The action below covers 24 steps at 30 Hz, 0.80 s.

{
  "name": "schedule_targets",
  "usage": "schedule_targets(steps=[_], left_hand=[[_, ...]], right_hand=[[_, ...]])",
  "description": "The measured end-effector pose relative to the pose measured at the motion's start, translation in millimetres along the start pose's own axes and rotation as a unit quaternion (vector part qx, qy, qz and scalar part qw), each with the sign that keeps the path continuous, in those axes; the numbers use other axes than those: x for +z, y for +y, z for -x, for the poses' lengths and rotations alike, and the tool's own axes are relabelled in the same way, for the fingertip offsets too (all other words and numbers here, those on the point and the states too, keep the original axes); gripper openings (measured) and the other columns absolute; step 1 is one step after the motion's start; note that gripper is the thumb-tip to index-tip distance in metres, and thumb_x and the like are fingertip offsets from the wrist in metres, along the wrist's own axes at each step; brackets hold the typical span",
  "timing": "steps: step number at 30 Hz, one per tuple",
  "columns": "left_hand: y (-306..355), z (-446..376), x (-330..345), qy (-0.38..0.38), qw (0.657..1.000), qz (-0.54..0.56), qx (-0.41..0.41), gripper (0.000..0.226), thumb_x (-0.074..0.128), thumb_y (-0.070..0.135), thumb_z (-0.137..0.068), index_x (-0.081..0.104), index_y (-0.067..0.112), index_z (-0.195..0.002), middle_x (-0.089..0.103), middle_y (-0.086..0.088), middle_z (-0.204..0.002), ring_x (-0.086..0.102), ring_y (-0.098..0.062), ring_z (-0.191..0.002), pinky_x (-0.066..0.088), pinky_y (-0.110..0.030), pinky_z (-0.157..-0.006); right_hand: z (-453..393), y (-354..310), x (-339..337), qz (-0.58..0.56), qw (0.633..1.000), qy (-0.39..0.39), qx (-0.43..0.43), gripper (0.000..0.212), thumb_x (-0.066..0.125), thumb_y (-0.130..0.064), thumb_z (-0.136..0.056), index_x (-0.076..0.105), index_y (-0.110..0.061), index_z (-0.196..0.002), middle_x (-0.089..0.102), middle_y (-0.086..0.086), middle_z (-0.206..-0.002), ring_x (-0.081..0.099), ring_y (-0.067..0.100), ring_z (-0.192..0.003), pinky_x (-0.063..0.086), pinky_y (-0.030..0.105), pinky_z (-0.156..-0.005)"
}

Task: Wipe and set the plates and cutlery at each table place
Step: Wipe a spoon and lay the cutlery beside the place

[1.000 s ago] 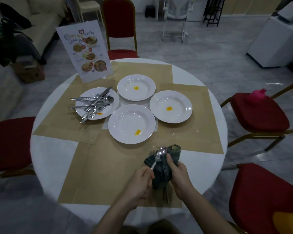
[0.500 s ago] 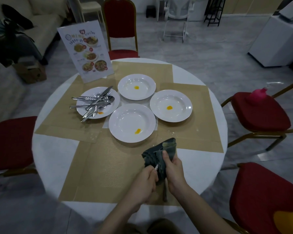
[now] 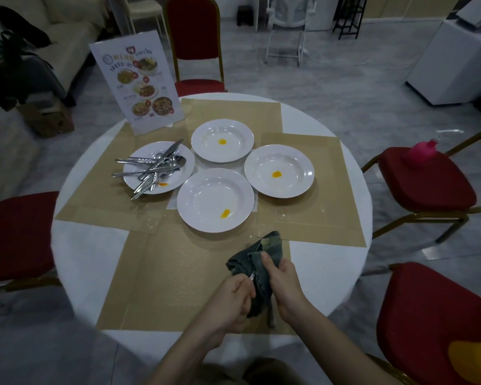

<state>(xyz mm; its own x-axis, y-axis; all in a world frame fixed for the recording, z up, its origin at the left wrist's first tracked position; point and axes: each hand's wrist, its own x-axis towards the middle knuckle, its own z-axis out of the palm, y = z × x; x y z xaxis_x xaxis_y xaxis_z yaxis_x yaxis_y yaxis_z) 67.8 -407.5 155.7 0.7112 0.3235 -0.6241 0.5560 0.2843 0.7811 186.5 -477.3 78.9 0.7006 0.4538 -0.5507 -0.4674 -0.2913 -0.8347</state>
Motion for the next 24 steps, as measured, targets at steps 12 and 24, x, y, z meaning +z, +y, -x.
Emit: schedule_targets(steps=[12, 24], left_hand=[[0.6, -8.3, 9.3, 0.014, 0.999, 0.038, -0.034, 0.029, 0.034, 0.028, -0.104, 0.045, 0.013, -0.081, 0.033, 0.005, -0.045, 0.02, -0.007, -0.035, 0.017, -0.015, -0.036], [7.5, -3.8, -5.6, 0.003, 0.998, 0.053, -0.028, 0.03, 0.033, 0.029, -0.104, 0.045, 0.013, -0.081, 0.034, 0.006, -0.046, 0.021, -0.006, -0.034, 0.018, -0.015, -0.035]], right_hand=[[5.9, 2.3, 1.8, -0.053, 0.998, -0.004, 0.027, 0.031, 0.063, -0.035, -0.092, 0.067, -0.007, -0.105, 0.075, 0.011, -0.097, 0.071, 0.026, -0.093, 0.057, 0.044, -0.085], [-5.1, -18.5, 16.4, -0.039, 0.999, -0.016, 0.016, 0.02, 0.061, -0.025, -0.095, 0.07, -0.008, -0.098, 0.076, 0.01, -0.094, 0.072, 0.025, -0.093, 0.055, 0.047, -0.09]])
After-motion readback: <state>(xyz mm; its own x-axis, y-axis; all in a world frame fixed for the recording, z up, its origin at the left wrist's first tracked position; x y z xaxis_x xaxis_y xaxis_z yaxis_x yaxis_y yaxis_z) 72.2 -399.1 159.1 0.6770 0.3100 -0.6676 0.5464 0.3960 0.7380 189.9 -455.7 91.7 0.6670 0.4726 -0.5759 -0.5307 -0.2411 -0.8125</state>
